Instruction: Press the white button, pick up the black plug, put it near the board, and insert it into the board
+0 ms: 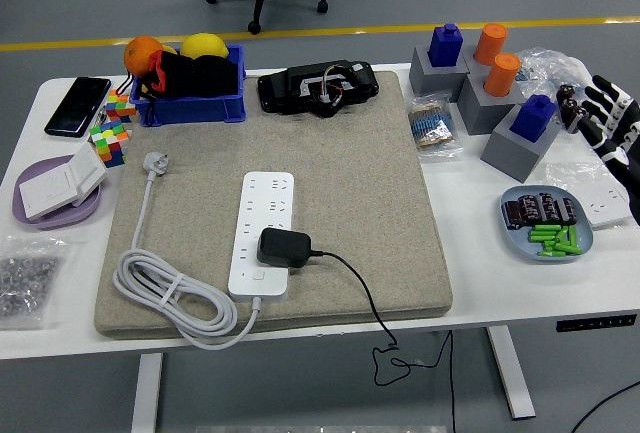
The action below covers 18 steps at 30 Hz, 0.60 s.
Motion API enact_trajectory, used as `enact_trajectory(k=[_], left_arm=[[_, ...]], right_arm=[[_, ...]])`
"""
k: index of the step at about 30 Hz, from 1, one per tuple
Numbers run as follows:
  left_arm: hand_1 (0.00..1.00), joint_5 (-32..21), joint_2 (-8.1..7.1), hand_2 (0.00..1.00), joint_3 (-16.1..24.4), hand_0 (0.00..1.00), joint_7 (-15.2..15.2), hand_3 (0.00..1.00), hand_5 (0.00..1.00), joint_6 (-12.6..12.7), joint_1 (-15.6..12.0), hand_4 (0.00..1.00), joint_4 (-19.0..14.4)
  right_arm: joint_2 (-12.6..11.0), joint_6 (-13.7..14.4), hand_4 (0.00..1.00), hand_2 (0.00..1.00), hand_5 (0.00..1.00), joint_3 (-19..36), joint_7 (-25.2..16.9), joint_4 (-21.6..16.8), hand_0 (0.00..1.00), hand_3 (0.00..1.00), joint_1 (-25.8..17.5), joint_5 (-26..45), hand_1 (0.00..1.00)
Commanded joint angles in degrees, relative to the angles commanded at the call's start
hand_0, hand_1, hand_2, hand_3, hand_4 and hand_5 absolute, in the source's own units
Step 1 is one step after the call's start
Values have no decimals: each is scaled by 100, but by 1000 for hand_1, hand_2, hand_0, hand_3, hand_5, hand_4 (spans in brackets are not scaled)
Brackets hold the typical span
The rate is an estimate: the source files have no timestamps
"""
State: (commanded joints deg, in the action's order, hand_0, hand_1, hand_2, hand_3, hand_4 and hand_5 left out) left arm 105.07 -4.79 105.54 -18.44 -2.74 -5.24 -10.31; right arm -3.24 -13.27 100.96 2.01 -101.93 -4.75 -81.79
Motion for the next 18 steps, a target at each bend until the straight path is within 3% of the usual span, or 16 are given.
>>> enact_trajectory(k=[4,8,14,17,18], left_arm=[[641,-296,-30,635,-258,653,47,676,102,12,0,533,0],[640,-257,-30,635,-195,653,28,676,101,28,0,533,0],[641,-301,-27,635,-250,653,125,676,101,149,24,533,0],[641,-175,-12,635,-113,653,118,676,101,179,37,533,0],[651,-151,-9,636,-90,696,111,676,101,176,38,533,0]], right_arm=[[-24,10,998,998,998,-46,-29,0,998,998,-17,35,998],[-33,51,998,998,998,-51,-206,0,998,998,-51,50,998],[5,400,998,998,998,-127,-1033,0,998,998,-51,364,998],[19,438,998,998,998,-128,-1145,0,998,998,-52,414,998],[20,447,998,998,998,-125,-1154,0,998,998,-53,416,998]])
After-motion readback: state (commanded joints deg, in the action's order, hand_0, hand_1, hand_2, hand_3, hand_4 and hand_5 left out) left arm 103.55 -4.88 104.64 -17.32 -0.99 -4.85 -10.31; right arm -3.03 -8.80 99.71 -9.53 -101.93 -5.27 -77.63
